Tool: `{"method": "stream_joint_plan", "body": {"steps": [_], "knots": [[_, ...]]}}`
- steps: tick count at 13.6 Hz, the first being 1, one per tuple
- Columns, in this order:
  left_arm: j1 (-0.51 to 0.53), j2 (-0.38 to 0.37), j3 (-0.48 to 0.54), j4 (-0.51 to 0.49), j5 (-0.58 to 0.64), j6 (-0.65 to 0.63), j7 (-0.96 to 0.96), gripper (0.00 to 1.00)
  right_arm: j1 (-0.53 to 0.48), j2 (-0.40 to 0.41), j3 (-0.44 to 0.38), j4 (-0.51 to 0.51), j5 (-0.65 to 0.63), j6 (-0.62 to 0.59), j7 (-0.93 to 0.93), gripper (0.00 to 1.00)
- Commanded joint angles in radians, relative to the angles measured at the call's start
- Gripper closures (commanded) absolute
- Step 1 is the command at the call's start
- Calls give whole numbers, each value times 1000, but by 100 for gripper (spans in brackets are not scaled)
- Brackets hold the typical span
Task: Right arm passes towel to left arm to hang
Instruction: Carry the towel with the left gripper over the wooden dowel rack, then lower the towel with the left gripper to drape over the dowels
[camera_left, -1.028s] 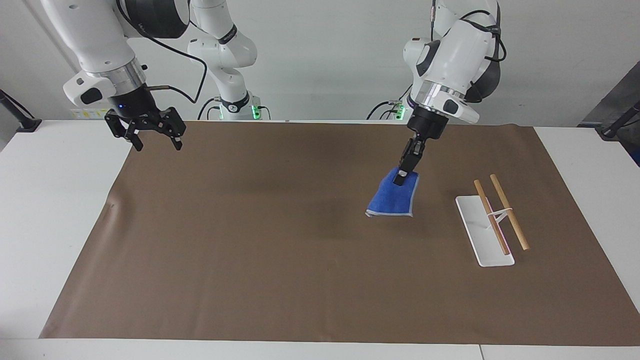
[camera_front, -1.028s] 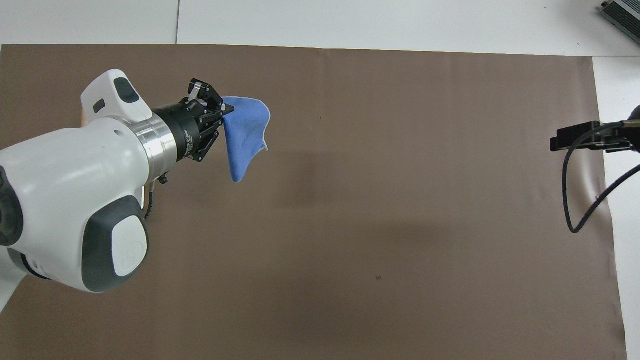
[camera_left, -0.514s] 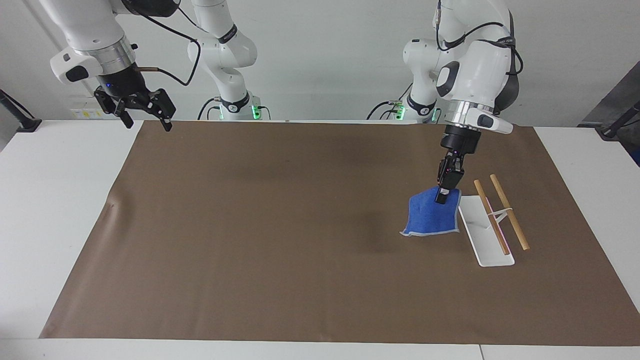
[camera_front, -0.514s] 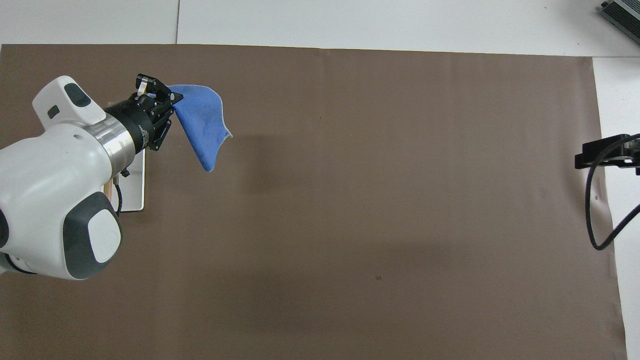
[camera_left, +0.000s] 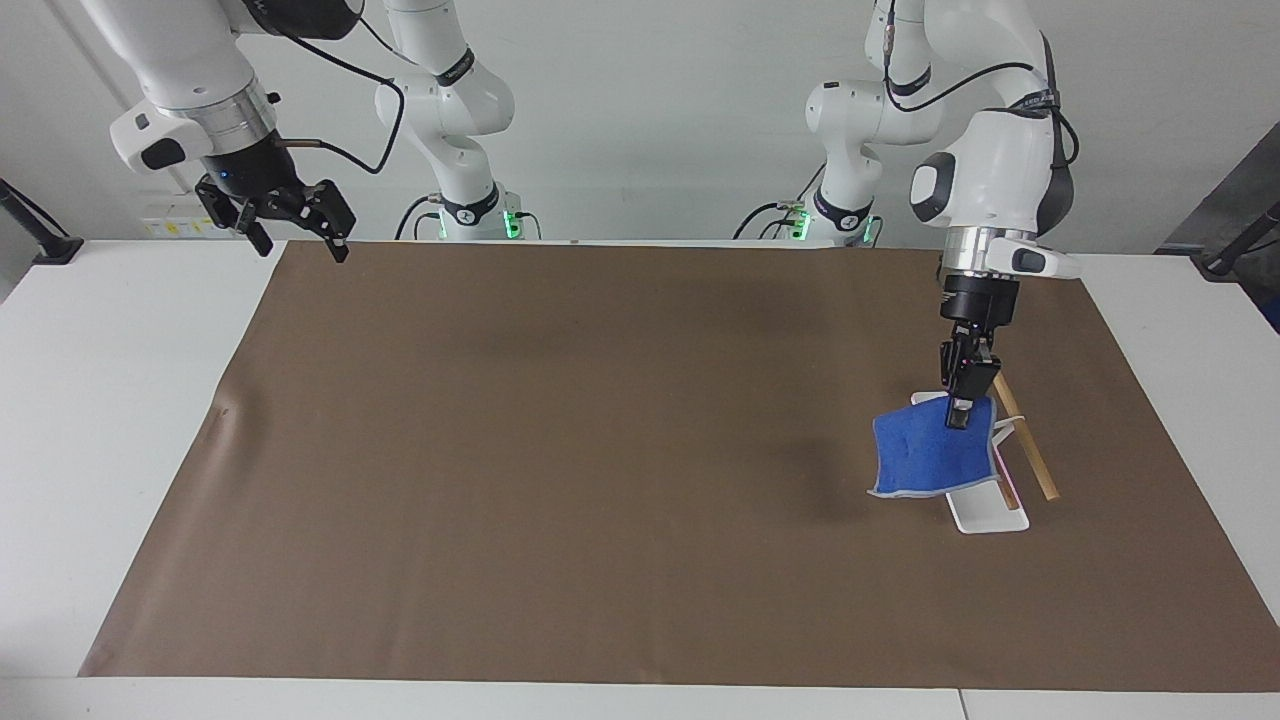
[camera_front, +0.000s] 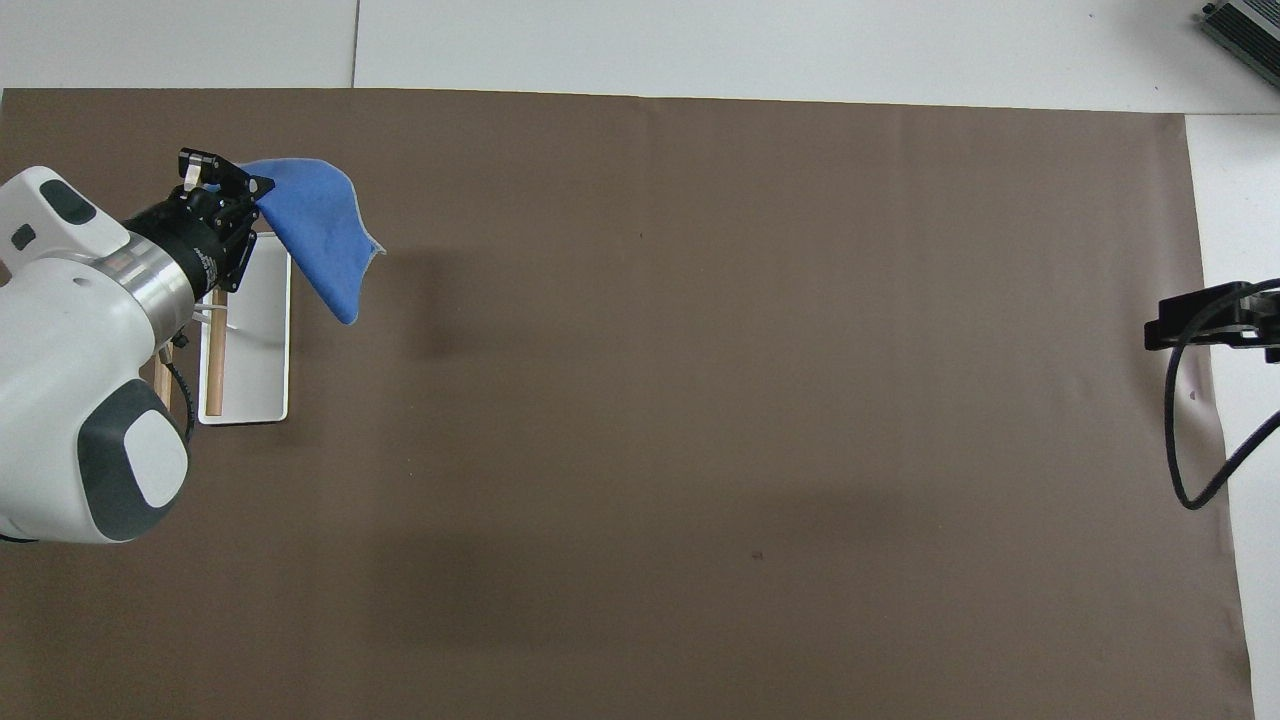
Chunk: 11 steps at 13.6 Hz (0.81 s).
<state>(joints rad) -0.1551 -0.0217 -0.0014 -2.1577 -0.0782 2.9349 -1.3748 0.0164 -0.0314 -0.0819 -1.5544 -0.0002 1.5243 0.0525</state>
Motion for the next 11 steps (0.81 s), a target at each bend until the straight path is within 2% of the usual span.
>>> {"method": "stream_joint_plan", "body": {"steps": [1,5,11], "knots": [[64,-12,-11,-51,28,70,51,100,7,-27,7,-30,-23,2,15,0],[118,-27,-11,-102,28,105,143,100,40,-27,-56,-29,-23,2,10,0],[150,-38,-11,-126,28,99,143,100,39,-35,-68,-30,-23,-3,12,0]]}}
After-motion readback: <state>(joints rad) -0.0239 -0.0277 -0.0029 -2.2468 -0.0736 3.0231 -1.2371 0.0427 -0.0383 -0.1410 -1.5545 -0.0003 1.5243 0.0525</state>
